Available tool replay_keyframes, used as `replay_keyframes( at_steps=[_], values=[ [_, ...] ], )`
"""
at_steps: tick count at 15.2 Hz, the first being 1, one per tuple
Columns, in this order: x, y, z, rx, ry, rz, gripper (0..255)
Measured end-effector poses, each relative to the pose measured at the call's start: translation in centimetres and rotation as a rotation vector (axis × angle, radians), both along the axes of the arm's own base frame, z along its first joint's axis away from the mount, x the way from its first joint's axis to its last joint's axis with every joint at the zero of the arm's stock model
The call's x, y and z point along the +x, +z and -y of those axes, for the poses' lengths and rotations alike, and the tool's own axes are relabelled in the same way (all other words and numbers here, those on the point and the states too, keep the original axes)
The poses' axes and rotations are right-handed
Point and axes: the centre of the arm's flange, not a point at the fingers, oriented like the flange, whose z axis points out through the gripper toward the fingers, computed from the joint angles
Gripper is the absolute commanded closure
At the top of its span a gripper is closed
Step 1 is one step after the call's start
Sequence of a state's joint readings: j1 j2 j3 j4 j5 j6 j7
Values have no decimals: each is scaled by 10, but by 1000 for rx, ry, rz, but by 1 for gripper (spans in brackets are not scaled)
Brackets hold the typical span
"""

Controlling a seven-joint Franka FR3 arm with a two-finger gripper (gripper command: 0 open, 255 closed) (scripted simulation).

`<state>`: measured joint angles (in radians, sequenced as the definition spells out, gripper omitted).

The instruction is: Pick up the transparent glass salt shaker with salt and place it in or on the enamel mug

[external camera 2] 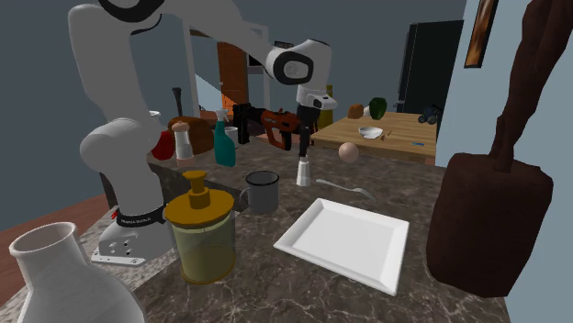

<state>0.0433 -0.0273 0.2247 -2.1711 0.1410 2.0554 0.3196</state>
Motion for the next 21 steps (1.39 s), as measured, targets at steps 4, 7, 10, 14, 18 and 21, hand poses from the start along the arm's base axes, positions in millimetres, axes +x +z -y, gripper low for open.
replay_keyframes(
  at_steps=[4, 7, 10, 14, 18, 21],
  values=[
    [1, -24, -3, 0, 0, 0, 0],
    [-1, -35, -4, 0, 0, 0, 0],
    [-1, -36, -5, 0, 0, 0, 0],
    [-1, -36, -5, 0, 0, 0, 255],
    [-1, -36, -5, 0, -1, 1, 255],
    [-1, -36, -4, 0, -1, 1, 255]
  ],
)
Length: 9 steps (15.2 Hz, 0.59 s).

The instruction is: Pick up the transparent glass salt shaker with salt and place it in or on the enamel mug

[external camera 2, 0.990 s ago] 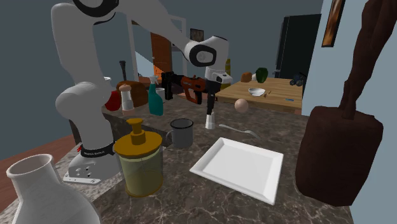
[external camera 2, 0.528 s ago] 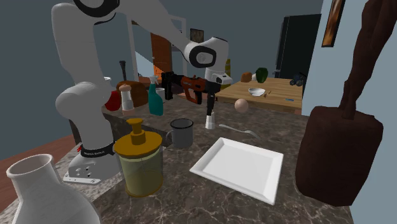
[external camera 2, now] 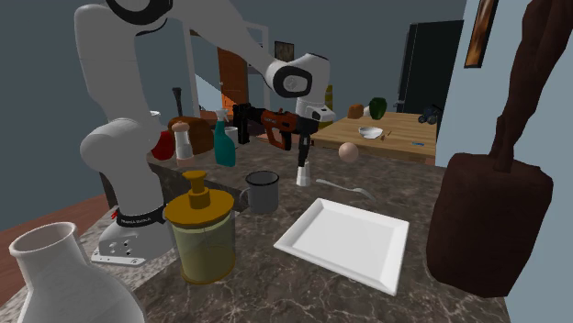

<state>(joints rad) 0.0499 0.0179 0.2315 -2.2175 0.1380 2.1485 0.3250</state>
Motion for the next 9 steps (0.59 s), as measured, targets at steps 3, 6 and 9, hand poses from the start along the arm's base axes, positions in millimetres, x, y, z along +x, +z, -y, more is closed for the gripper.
replay_keyframes(
  at_steps=[3, 6, 9],
  values=[
    [0, 0, 0, 0, 0, 0, 255],
    [0, 11, -2, 0, 0, 0, 255],
    [-1, 25, -1, 0, 0, 0, 255]
  ],
)
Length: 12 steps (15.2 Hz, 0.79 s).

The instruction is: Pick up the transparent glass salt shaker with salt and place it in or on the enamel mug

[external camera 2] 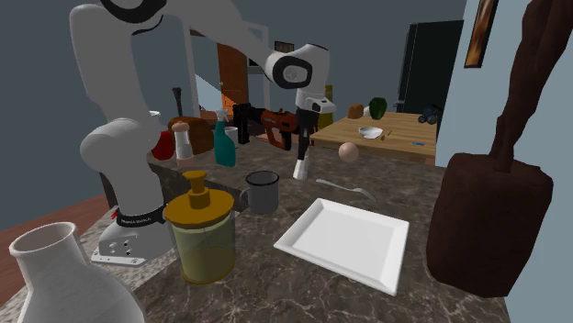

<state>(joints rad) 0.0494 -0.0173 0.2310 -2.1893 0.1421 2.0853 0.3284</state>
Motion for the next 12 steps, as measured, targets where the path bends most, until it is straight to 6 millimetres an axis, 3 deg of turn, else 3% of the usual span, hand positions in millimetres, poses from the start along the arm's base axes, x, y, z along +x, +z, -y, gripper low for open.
replay_keyframes(
  at_steps=[12],
  values=[
    [1, 63, 1, 0, 0, 0, 255]
  ],
)
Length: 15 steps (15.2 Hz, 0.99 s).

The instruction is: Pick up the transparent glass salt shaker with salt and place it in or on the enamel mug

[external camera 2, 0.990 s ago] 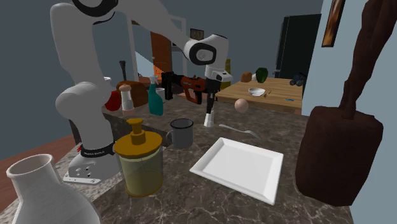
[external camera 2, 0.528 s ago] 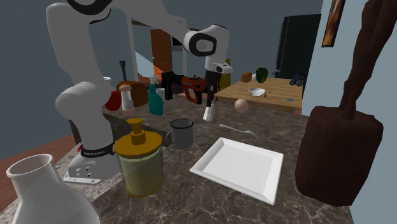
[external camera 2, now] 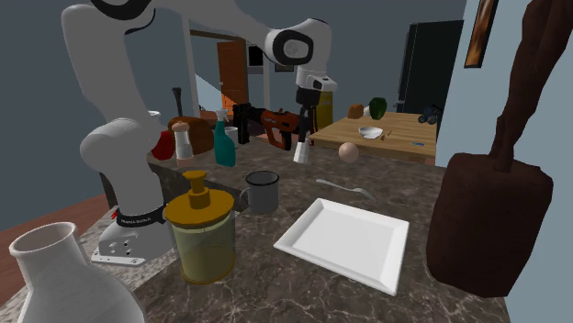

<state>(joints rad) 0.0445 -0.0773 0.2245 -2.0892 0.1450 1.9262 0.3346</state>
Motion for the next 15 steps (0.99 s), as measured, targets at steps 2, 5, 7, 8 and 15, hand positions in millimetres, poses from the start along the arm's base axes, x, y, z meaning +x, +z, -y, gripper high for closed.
replay_keyframes(
  at_steps=[2, 5, 7, 8, 15],
  values=[
    [0, 10, -2, 0, 0, 0, 255],
    [0, 27, -1, 0, 0, 0, 255],
    [0, 36, -1, 0, 0, 0, 255],
    [0, 42, -1, 0, 0, 0, 255],
    [-1, 79, 0, 0, 0, 0, 255]
  ],
)
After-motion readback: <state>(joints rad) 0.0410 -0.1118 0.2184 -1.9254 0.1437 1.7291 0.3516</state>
